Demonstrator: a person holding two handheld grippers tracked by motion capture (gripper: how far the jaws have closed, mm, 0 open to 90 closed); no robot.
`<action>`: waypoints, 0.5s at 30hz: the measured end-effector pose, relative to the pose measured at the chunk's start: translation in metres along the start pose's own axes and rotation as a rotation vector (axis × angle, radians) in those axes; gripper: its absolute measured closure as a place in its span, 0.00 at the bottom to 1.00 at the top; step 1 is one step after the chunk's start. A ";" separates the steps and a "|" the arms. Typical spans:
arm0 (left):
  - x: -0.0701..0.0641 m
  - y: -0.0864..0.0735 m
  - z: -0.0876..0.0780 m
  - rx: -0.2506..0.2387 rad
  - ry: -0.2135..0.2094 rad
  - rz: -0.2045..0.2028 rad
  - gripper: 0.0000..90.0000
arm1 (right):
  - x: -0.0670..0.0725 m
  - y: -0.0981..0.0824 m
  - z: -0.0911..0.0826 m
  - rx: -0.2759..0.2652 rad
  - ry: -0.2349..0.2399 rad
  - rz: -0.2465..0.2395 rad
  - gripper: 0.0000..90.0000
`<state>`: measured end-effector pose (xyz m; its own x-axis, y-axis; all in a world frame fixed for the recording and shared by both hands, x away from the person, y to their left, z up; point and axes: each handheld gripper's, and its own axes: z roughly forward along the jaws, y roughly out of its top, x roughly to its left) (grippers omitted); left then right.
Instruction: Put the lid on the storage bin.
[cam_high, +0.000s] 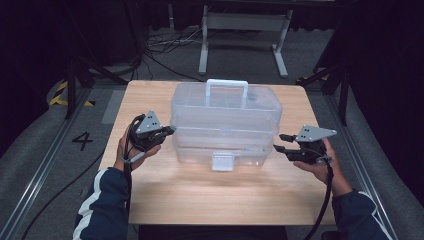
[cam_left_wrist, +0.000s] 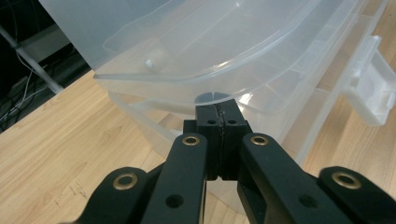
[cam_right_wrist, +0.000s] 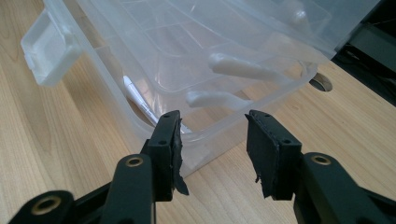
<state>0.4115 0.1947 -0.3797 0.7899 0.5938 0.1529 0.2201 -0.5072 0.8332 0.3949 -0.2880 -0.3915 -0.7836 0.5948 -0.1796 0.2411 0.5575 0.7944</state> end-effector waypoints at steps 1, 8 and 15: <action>0.000 -0.001 0.000 0.002 0.000 0.000 1.00 | 0.000 0.000 0.000 0.001 0.000 0.000 0.62; -0.003 -0.007 -0.001 0.026 0.003 0.000 1.00 | 0.001 -0.001 0.002 0.009 0.001 -0.003 0.61; -0.006 -0.015 0.001 0.047 0.019 -0.006 1.00 | 0.003 -0.002 0.004 0.019 0.007 -0.007 0.61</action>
<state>0.4041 0.1987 -0.3939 0.7780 0.6080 0.1585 0.2512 -0.5321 0.8086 0.3942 -0.2855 -0.3959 -0.7891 0.5869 -0.1812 0.2463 0.5725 0.7821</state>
